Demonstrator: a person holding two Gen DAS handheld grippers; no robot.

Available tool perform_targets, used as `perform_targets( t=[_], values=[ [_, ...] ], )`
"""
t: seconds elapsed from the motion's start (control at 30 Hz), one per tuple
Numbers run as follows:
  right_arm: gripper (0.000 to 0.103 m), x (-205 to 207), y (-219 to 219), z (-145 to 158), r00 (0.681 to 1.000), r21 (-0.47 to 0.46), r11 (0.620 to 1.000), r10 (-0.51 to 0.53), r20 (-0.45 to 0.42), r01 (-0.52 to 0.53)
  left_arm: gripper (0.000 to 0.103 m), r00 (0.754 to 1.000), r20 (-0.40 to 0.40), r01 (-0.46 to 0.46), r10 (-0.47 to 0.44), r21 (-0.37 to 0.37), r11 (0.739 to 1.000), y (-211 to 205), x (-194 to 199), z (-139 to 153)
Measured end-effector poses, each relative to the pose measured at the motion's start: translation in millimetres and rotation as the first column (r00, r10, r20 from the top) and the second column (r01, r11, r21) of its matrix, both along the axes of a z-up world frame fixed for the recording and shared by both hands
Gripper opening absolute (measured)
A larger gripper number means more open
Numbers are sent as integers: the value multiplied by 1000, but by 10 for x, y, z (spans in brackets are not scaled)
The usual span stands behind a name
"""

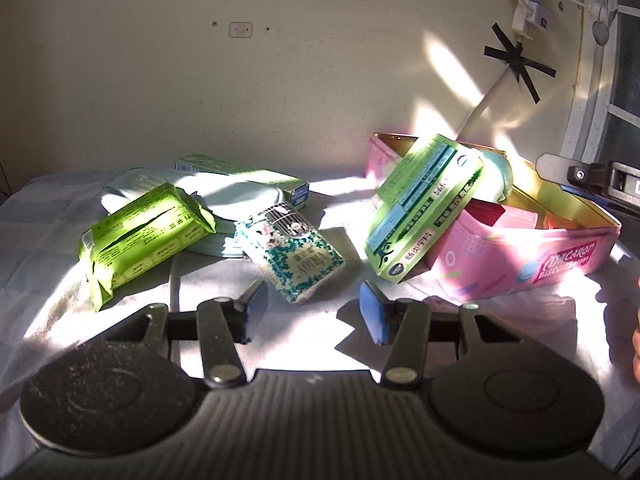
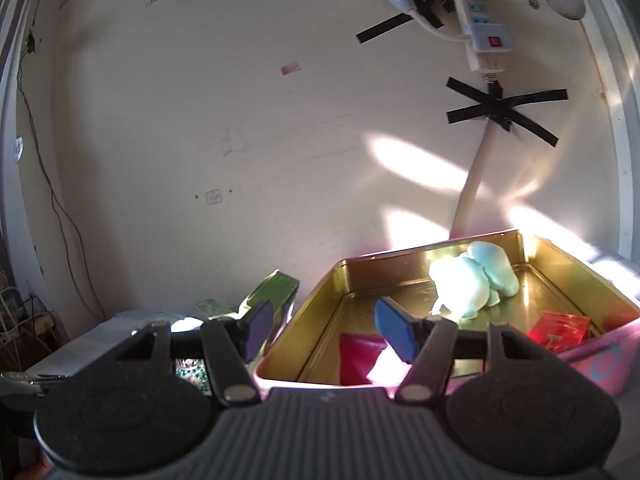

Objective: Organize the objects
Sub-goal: 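Grasp the green-and-white medicine box with the right gripper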

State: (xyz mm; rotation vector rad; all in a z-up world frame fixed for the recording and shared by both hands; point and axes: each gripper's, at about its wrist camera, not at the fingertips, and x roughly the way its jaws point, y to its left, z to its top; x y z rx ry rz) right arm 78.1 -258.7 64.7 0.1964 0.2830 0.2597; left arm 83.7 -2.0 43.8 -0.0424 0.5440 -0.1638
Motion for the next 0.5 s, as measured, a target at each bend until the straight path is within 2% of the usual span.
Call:
perform_targets(
  t=[0.1, 0.17, 0.23, 0.3, 0.33, 0.4, 0.5],
  values=[
    [61, 176, 261, 100, 999, -16, 999, 30, -39, -30, 53, 1000, -7, -28, 28, -40, 999, 195, -69, -21],
    [74, 340, 360, 148, 997, -6, 1000, 20, -75, -20, 53, 999, 2, -43, 44, -57, 997, 300, -125, -11],
    [75, 544, 398, 130, 990, 41, 999, 20, -141, -14, 53, 999, 8, -52, 53, -74, 996, 393, -176, -3],
    [60, 757, 409, 54, 972, 101, 994, 56, -227, -33, 53, 998, 11, -56, 57, -92, 994, 472, -224, -8],
    [33, 812, 421, 23, 964, 116, 992, 69, -257, -40, 53, 998, 10, -57, 59, -100, 993, 498, -239, -7],
    [28, 787, 385, -4, 955, 200, 979, 102, -278, -46, 53, 998, 6, -53, 54, -124, 991, 536, -255, -4],
    [27, 526, 321, 54, 954, 293, 953, 159, -255, -81, 53, 1000, -11, -25, 24, -171, 985, 544, -252, -8]
  ],
)
